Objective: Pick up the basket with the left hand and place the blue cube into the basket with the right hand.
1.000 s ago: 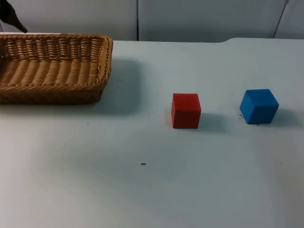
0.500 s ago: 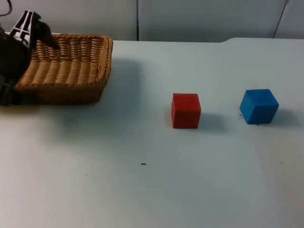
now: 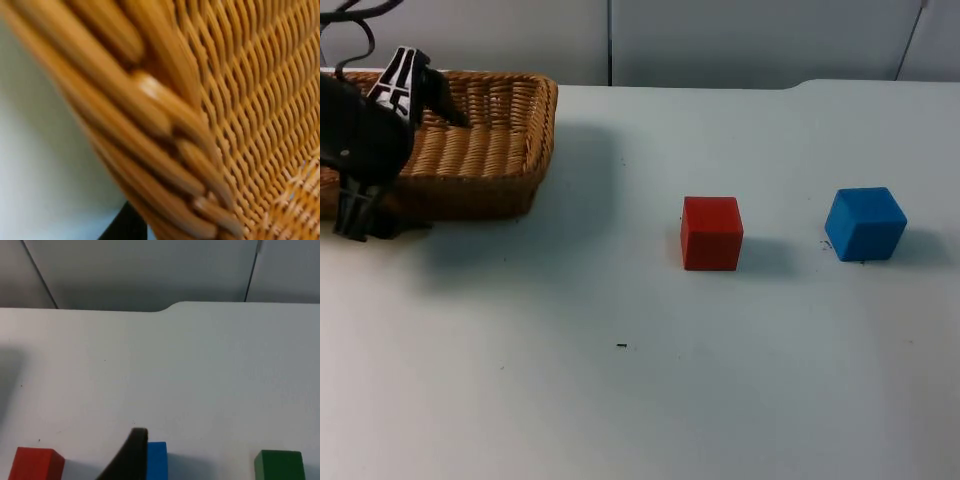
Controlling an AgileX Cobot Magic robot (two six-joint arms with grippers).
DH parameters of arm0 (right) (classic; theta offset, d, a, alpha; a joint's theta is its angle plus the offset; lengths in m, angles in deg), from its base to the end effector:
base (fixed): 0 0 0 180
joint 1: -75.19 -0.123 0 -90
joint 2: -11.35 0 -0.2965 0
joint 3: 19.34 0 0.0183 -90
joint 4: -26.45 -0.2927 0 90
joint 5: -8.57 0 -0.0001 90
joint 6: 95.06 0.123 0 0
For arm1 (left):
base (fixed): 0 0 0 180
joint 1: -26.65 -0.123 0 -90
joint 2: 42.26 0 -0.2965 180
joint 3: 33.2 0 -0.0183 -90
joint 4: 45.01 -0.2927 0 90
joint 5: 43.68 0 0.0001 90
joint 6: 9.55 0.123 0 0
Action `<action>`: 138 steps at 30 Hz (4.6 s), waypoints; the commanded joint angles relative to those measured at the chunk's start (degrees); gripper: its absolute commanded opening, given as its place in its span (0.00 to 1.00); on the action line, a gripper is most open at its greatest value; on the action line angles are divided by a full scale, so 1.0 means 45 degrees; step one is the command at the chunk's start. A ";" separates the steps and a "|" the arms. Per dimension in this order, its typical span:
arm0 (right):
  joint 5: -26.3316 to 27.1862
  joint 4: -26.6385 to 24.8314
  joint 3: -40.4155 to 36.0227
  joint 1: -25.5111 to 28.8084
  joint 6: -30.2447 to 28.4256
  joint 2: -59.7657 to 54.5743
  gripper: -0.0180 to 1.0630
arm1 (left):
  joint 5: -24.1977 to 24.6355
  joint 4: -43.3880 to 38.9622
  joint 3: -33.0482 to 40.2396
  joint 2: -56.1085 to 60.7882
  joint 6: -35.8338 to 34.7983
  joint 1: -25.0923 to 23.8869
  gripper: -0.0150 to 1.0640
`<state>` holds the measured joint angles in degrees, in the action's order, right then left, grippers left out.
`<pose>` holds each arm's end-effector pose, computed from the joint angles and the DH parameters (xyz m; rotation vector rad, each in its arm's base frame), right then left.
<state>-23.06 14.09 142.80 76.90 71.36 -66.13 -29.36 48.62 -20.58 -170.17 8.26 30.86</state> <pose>0.3275 0.0041 0.3309 -0.0876 2.2003 0.0780 0.4561 -0.0641 0.0519 -1.4378 2.1953 -0.8723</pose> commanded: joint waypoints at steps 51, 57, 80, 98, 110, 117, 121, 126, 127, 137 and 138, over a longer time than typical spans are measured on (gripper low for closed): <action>-0.0608 -0.0894 0.0147 -0.0409 -0.1000 -0.0058 0.98 | 0.6537 -1.4619 0.1284 0.5069 -0.0959 -0.2031 0.01; -0.0844 0.0139 0.0492 -0.1461 -0.0115 -0.0922 0.98 | 0.6745 -1.4615 0.1284 0.5069 -0.0625 -0.2031 0.01; -0.1903 0.3014 0.3836 -0.2331 0.3374 -0.7444 0.95 | 0.7457 -1.2441 0.1201 0.4350 0.0635 -0.2031 0.01; -0.1099 0.2911 0.3836 -0.2885 0.4233 -1.0116 0.94 | 0.8142 -1.2380 0.0344 0.4250 0.0635 -0.2031 0.01; 0.0066 0.3104 0.3812 -0.2885 0.5021 -1.1170 0.93 | 0.8267 -1.2380 0.0344 0.4250 0.0728 -0.2031 0.01; 0.0195 0.3029 0.3812 -0.2885 0.5021 -1.1491 0.89 | 0.8267 -1.2380 0.0344 0.4250 0.0728 -0.2031 0.01; 0.0207 0.3029 0.3812 -0.2885 0.5133 -1.1676 0.70 | 0.8267 -1.2380 0.0344 0.4250 0.0728 -0.2031 0.01; 0.0231 0.3029 0.3812 -0.2885 0.5367 -1.1702 0.44 | 0.8267 -1.2380 0.0344 0.4250 0.0728 -0.2031 0.01; 0.0259 0.3029 0.3812 -0.2885 0.5367 -1.1702 0.39 | 0.8267 -1.2380 0.0344 0.4250 0.0728 -0.2031 0.01; 0.0159 0.3057 0.3812 -0.2885 0.5222 -1.1412 0.01 | 0.8267 -1.2380 0.0344 0.4250 0.0728 -0.2031 0.01; 0.0063 0.3057 0.3812 -0.2885 0.5196 -1.1252 0.01 | 0.8267 -1.2380 0.0344 0.4250 0.0728 -0.2031 0.01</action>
<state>-22.55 27.87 159.54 64.03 95.15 -118.30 7.09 -8.52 -18.44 -151.30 11.29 21.89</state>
